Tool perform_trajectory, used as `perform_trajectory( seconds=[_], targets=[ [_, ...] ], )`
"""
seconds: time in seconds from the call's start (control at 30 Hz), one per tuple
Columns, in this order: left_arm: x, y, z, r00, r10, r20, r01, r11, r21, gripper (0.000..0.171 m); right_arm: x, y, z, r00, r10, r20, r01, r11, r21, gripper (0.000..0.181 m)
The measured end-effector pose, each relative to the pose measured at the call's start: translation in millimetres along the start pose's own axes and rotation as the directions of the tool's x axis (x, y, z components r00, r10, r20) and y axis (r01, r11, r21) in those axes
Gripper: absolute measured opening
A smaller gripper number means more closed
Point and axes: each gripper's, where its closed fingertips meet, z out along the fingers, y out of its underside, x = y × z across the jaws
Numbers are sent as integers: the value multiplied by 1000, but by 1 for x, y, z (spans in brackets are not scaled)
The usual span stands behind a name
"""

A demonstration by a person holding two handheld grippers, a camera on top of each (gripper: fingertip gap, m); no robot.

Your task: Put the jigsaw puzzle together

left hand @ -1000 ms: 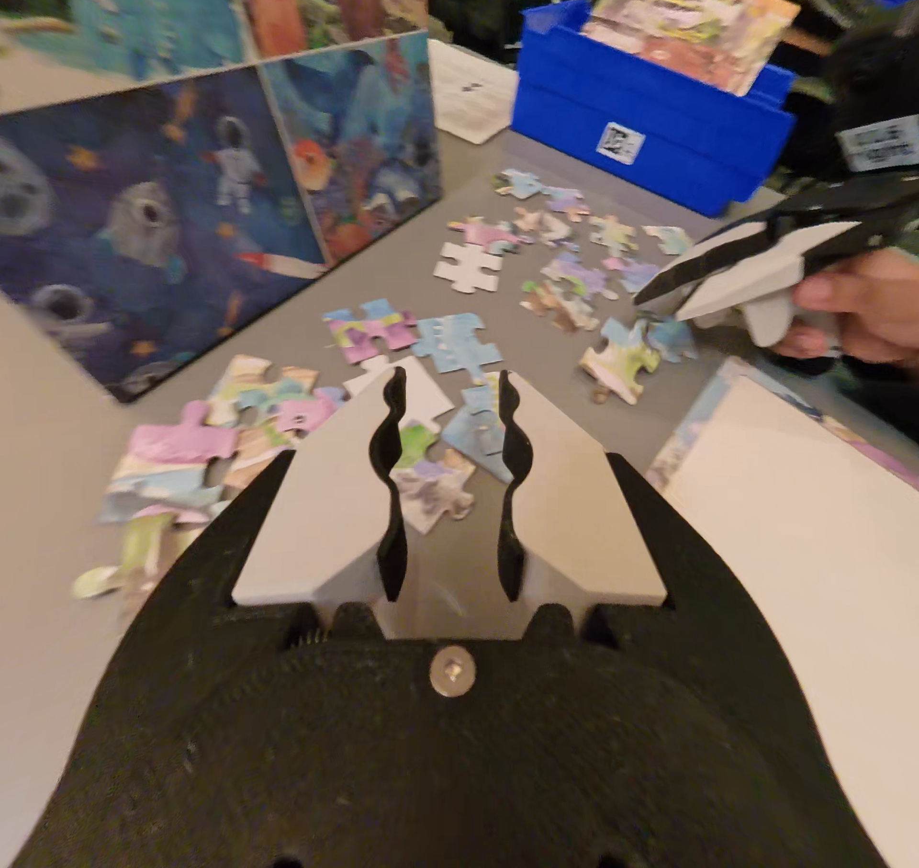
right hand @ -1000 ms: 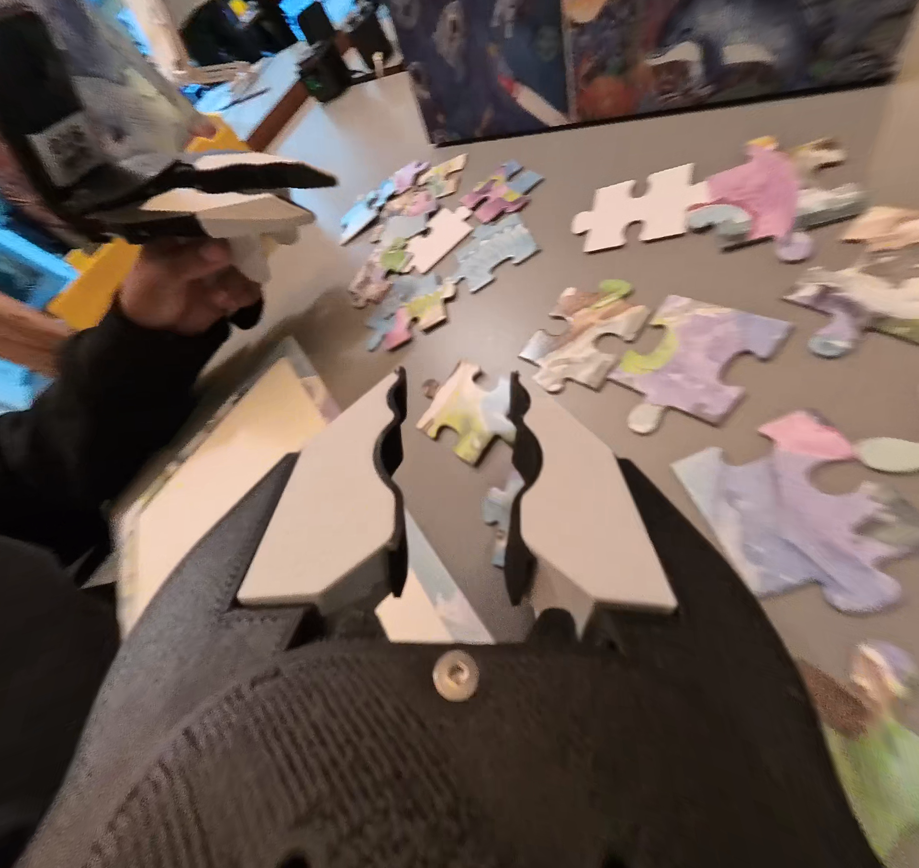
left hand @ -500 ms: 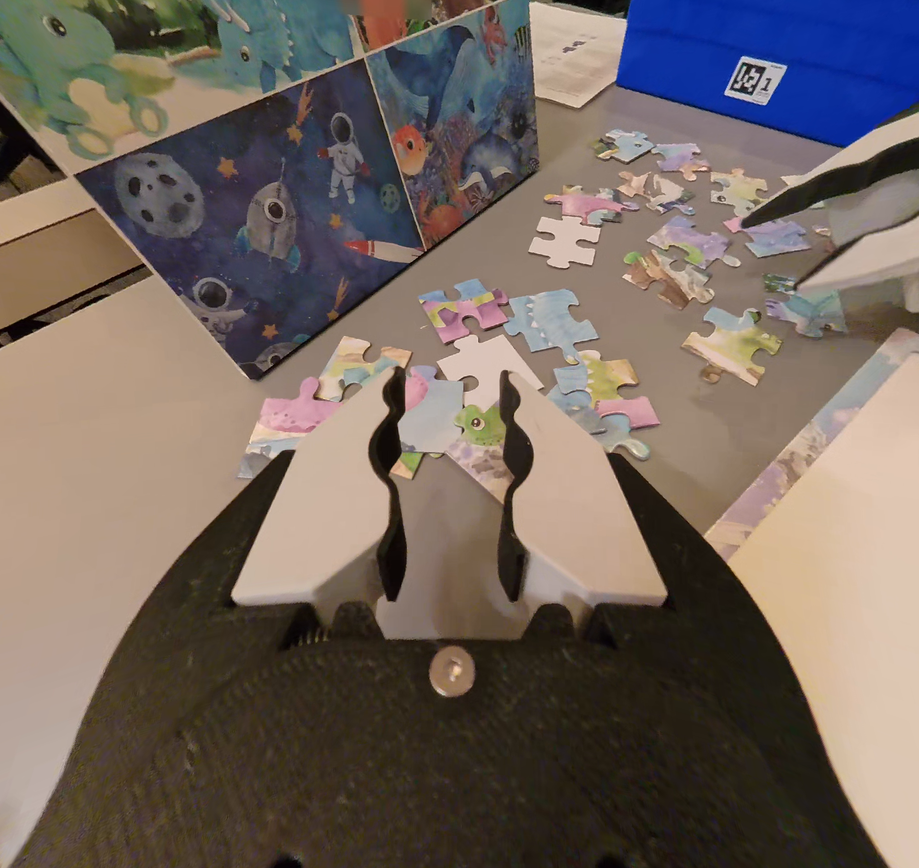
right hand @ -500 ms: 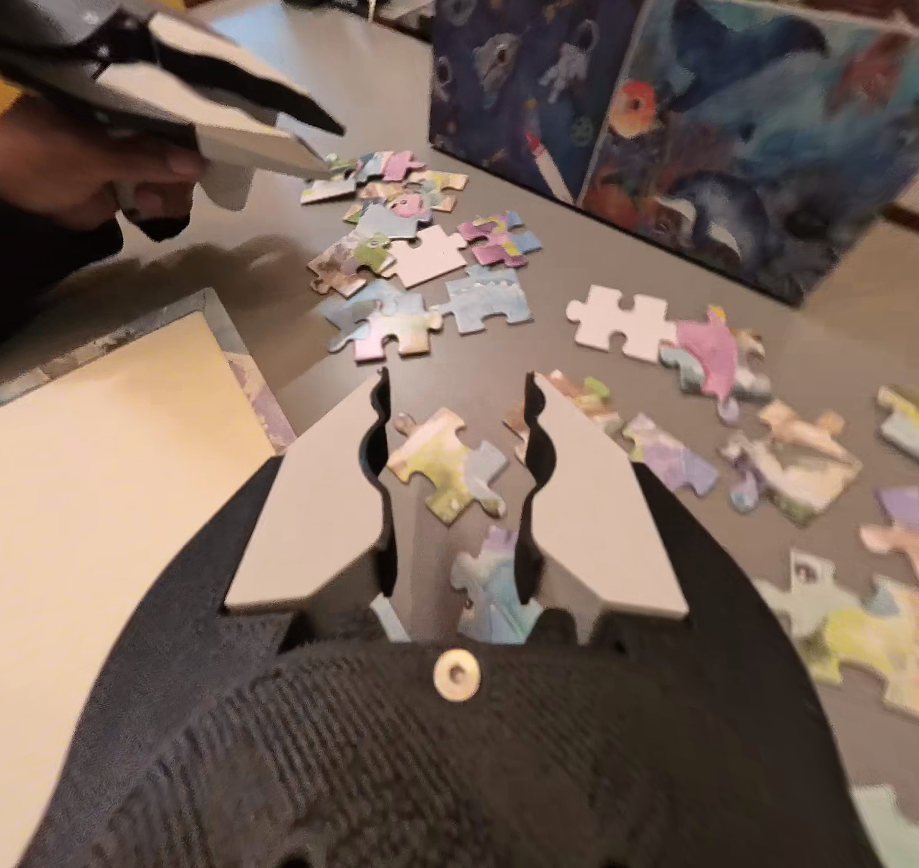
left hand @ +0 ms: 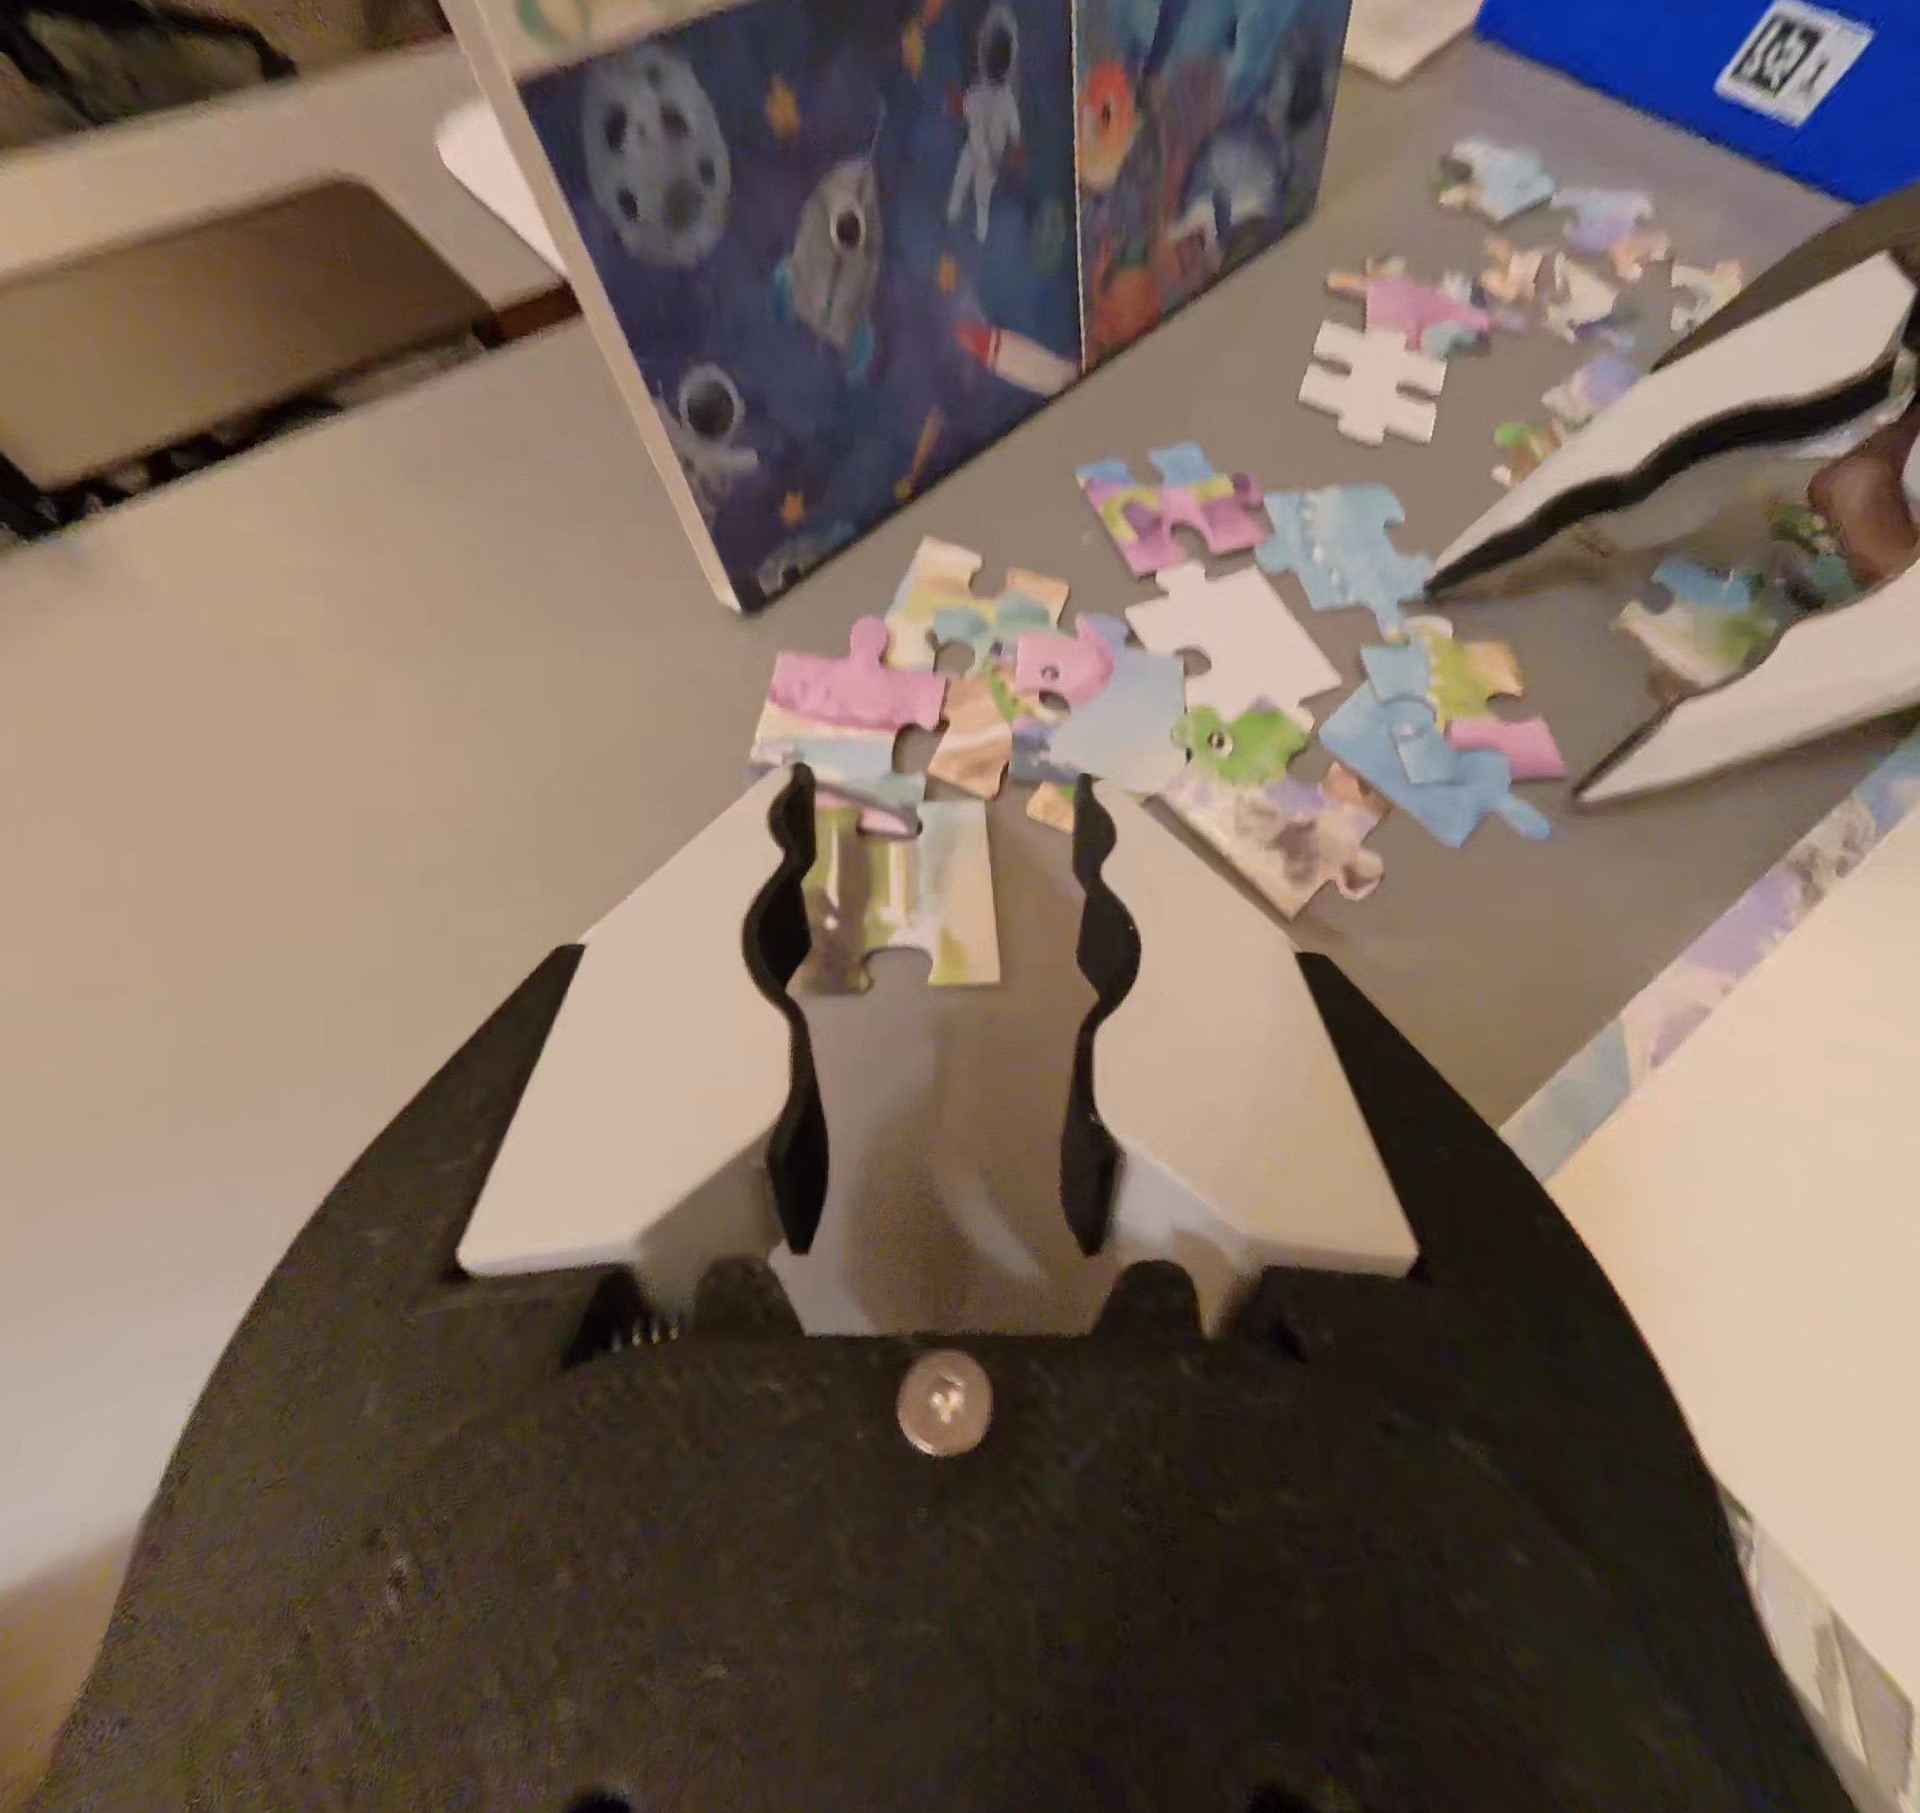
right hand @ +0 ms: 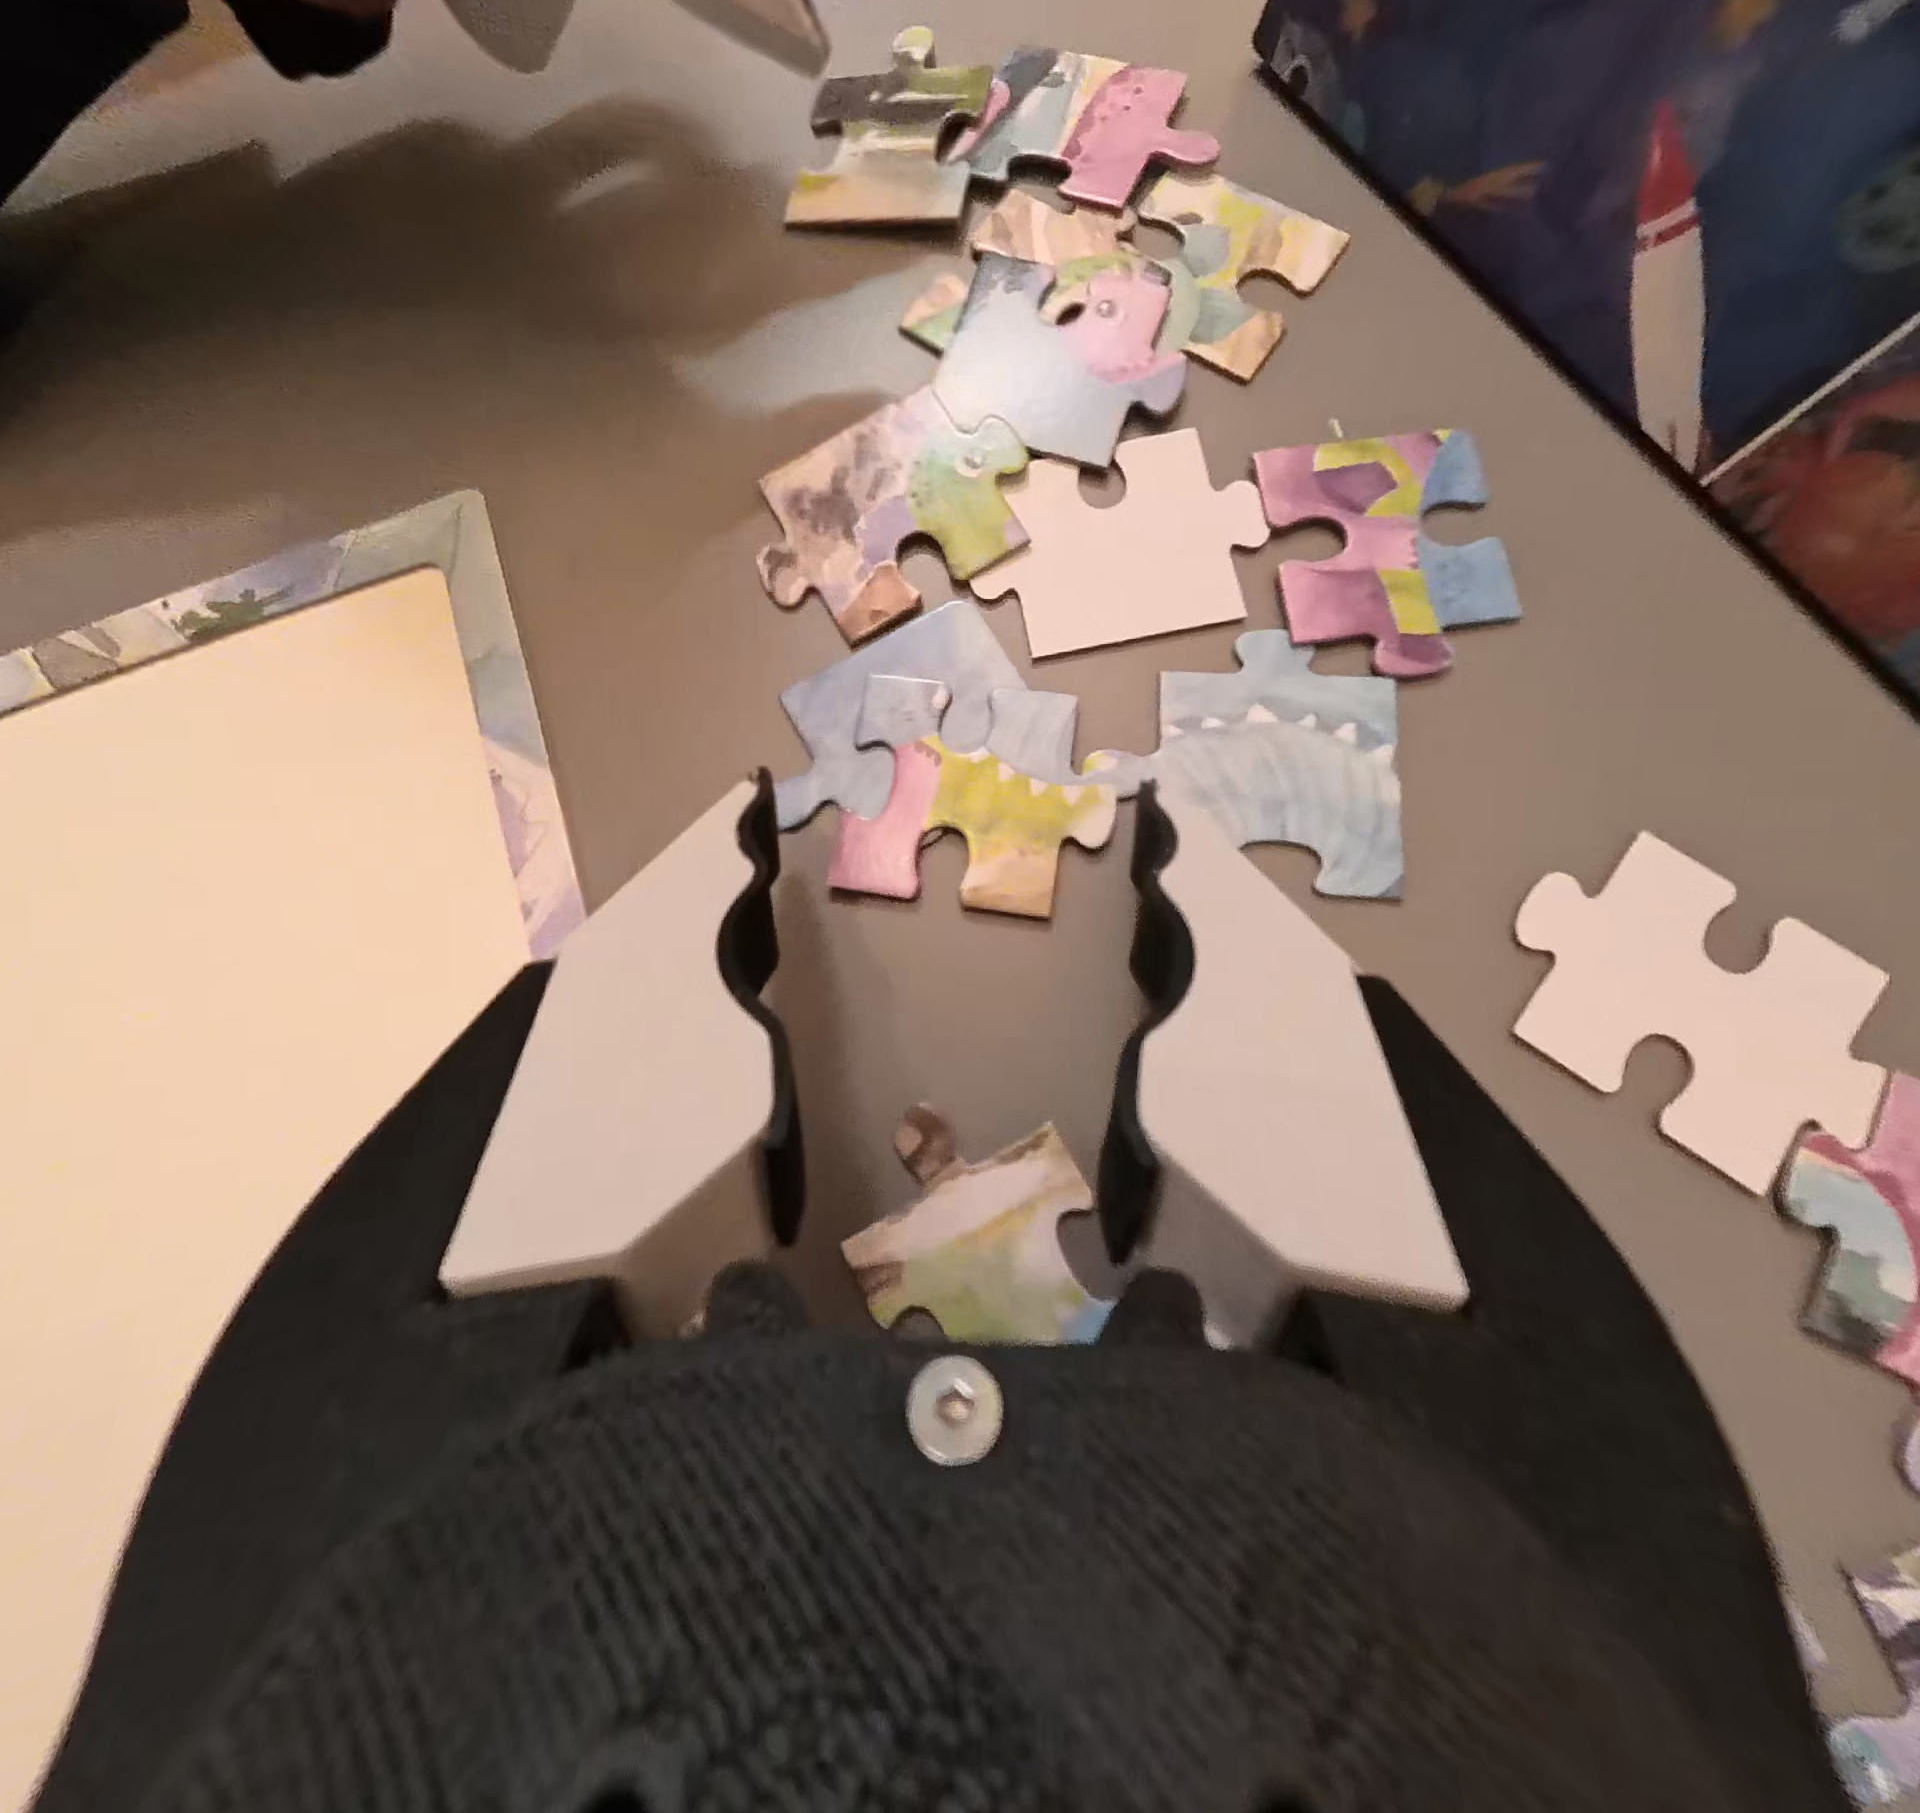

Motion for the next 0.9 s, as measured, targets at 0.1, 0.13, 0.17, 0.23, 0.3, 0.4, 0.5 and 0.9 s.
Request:
perform_trajectory(
  seconds=[0.1,0.13,0.17,0.23,0.3,0.4,0.5,0.9],
  targets=[
    [-5,13,3,998,-49,-26,47,997,-55,62,6,7,2,1000,-8,-30,7,999,-36,58],
    [-5,18,5,998,-59,-37,56,995,-77,70,6,9,3,999,-19,-35,17,999,-42,56],
    [-5,22,7,998,-60,-36,56,993,-103,81,3,8,3,1000,-18,-22,18,999,-28,49],
    [-7,30,12,999,-32,-5,31,988,-154,88,2,9,3,1000,-10,-14,10,1000,-16,45],
    [-10,36,17,999,15,44,-7,983,-186,88,2,8,1,1000,-13,-12,13,1000,3,42],
    [-10,43,23,997,36,68,-20,975,-219,83,1,2,-8,1000,-8,13,7,998,68,20],
    [-10,42,19,998,21,56,-8,975,-223,61,2,0,-18,999,27,37,-31,994,102,20],
    [-52,41,-12,975,12,224,43,971,-237,69,-2,4,0,998,-39,-51,41,998,48,69]
  ],
)
